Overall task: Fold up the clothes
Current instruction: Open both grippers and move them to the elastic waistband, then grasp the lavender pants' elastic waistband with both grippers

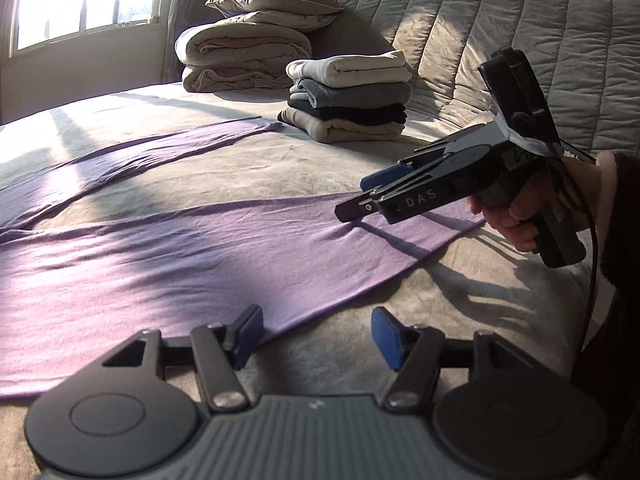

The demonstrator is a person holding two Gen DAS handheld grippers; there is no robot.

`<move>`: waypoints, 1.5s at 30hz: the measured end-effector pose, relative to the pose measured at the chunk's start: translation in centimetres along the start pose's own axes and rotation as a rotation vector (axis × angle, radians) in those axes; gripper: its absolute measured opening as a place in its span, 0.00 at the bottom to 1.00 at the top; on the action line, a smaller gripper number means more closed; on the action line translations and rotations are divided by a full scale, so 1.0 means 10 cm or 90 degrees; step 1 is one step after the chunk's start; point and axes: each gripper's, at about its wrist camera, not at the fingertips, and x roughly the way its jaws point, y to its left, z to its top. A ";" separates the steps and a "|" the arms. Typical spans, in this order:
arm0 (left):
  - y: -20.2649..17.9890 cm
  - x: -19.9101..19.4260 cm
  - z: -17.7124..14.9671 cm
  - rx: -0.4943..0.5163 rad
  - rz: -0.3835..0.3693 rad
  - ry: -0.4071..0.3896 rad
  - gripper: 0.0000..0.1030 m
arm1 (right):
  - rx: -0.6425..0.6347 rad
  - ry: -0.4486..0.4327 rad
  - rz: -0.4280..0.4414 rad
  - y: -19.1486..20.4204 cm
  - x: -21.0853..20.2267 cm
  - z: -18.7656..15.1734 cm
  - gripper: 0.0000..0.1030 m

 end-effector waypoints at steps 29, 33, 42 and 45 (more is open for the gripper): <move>1.02 -0.81 0.51 -0.138 0.276 -0.088 0.53 | 0.126 -0.018 -0.093 -0.48 -0.51 0.09 0.67; 1.49 -0.93 0.48 -0.156 0.329 -0.110 0.53 | 0.127 -0.022 -0.057 -0.26 -0.32 0.31 0.67; 2.68 -1.04 0.20 -0.276 0.439 -0.171 0.39 | 0.090 -0.014 0.035 0.44 0.29 1.06 0.67; 3.03 -1.00 0.11 -0.325 0.450 -0.165 0.28 | 0.050 -0.006 0.060 0.76 0.62 1.39 0.67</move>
